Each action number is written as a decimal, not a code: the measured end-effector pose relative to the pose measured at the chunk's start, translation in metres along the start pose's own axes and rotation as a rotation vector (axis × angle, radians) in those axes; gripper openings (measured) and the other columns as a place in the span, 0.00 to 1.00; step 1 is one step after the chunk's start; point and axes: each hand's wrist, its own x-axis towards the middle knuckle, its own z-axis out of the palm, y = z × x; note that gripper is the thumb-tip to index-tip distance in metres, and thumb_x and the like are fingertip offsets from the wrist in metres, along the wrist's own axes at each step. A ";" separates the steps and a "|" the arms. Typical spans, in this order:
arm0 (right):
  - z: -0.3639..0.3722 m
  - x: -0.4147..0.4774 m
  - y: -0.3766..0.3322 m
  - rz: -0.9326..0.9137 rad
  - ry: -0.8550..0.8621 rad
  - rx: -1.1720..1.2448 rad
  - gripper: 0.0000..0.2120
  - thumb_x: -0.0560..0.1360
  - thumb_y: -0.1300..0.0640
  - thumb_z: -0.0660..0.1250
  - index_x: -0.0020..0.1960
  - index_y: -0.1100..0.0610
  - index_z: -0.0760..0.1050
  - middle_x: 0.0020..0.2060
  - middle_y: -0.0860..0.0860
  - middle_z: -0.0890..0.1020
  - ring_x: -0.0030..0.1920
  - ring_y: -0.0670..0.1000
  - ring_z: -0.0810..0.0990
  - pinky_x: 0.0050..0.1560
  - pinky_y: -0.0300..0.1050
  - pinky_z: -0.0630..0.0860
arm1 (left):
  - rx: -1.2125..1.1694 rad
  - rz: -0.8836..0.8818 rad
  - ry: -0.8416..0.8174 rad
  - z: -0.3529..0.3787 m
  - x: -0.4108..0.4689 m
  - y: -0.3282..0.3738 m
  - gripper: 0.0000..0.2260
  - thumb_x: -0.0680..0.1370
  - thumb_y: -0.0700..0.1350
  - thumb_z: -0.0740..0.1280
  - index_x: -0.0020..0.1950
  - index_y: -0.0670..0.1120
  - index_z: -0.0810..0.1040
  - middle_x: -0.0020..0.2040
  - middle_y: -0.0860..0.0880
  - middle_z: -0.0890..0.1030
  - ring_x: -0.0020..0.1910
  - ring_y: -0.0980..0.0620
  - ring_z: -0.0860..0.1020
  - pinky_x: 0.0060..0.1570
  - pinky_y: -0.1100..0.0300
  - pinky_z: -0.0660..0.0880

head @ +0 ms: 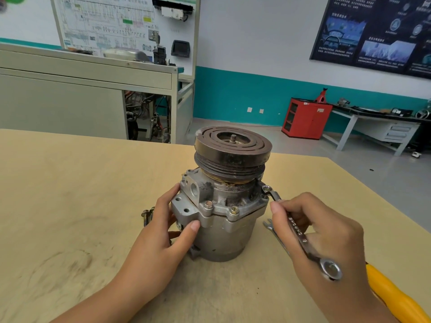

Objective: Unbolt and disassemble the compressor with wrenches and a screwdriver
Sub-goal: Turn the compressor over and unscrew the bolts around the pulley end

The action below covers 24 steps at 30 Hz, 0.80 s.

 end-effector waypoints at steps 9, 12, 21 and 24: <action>-0.004 0.017 0.041 0.878 -0.026 1.034 0.03 0.63 0.61 0.67 0.37 0.59 0.76 0.25 0.51 0.72 0.26 0.46 0.70 0.26 0.35 0.71 | -0.006 0.005 -0.011 -0.001 0.000 -0.003 0.32 0.66 0.65 0.62 0.70 0.69 0.56 0.58 0.70 0.76 0.58 0.63 0.77 0.47 0.74 0.72; 0.000 0.025 0.050 0.985 -0.016 1.159 0.05 0.64 0.62 0.66 0.38 0.59 0.71 0.25 0.50 0.71 0.24 0.45 0.69 0.25 0.34 0.69 | -0.009 0.014 -0.011 -0.001 0.000 -0.003 0.33 0.66 0.64 0.62 0.71 0.67 0.57 0.58 0.69 0.76 0.59 0.64 0.76 0.47 0.74 0.72; 0.037 0.053 0.064 1.050 -0.021 1.005 0.12 0.77 0.63 0.63 0.36 0.57 0.68 0.24 0.48 0.67 0.22 0.44 0.64 0.23 0.35 0.65 | -0.018 0.014 -0.012 0.000 0.000 0.001 0.32 0.67 0.63 0.62 0.70 0.67 0.57 0.58 0.71 0.75 0.59 0.67 0.75 0.45 0.76 0.71; 0.046 0.065 0.062 1.014 -0.073 0.930 0.10 0.77 0.63 0.63 0.37 0.57 0.71 0.22 0.48 0.65 0.19 0.43 0.61 0.22 0.36 0.63 | -0.013 0.013 -0.013 0.000 0.000 0.001 0.32 0.67 0.63 0.61 0.70 0.66 0.56 0.57 0.71 0.76 0.58 0.67 0.75 0.45 0.76 0.71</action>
